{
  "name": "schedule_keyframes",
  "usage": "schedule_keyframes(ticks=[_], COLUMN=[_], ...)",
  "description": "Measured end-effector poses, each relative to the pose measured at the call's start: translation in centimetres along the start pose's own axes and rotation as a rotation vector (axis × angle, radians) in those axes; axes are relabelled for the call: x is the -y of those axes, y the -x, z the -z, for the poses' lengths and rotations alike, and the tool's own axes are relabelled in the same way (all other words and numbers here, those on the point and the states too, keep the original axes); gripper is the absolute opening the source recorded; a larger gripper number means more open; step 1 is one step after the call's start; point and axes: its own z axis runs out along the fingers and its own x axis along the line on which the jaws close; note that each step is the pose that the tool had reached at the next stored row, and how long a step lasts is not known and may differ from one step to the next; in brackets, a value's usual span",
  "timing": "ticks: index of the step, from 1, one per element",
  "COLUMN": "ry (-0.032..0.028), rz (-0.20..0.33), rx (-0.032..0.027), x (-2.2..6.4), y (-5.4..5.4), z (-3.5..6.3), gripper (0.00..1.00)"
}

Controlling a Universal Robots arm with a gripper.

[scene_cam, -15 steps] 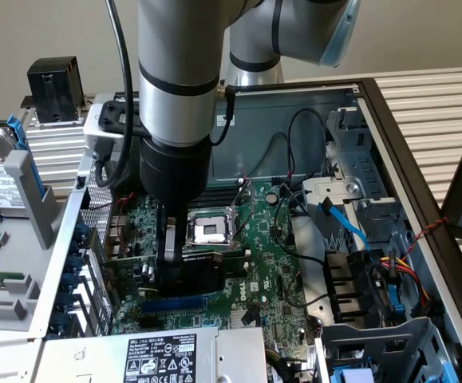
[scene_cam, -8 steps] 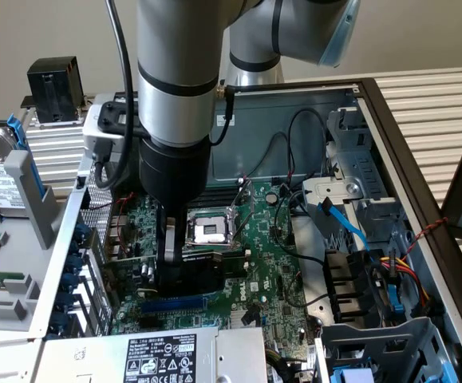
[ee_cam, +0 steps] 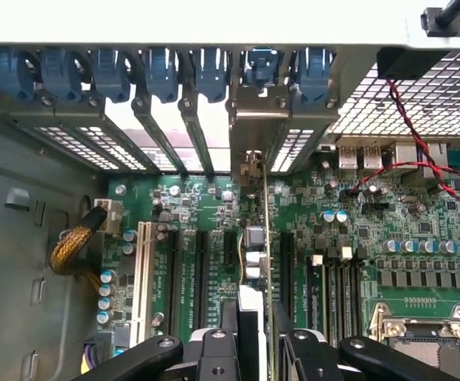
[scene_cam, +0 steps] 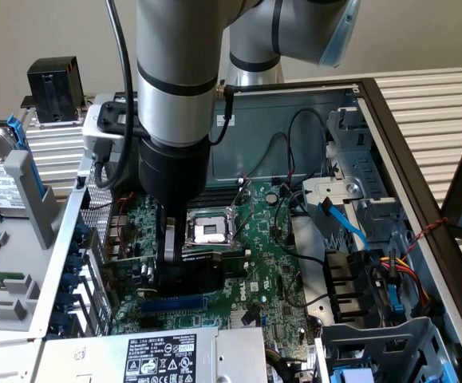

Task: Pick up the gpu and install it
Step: 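Insert the gpu into the slot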

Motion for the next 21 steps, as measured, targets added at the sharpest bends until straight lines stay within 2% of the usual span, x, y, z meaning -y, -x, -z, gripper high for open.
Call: schedule_keyframes(ticks=[21], ry=[0.0003], rz=[-0.012], rx=[0.0021], x=[-0.27], y=[0.33], z=[-0.06], gripper=[0.27])
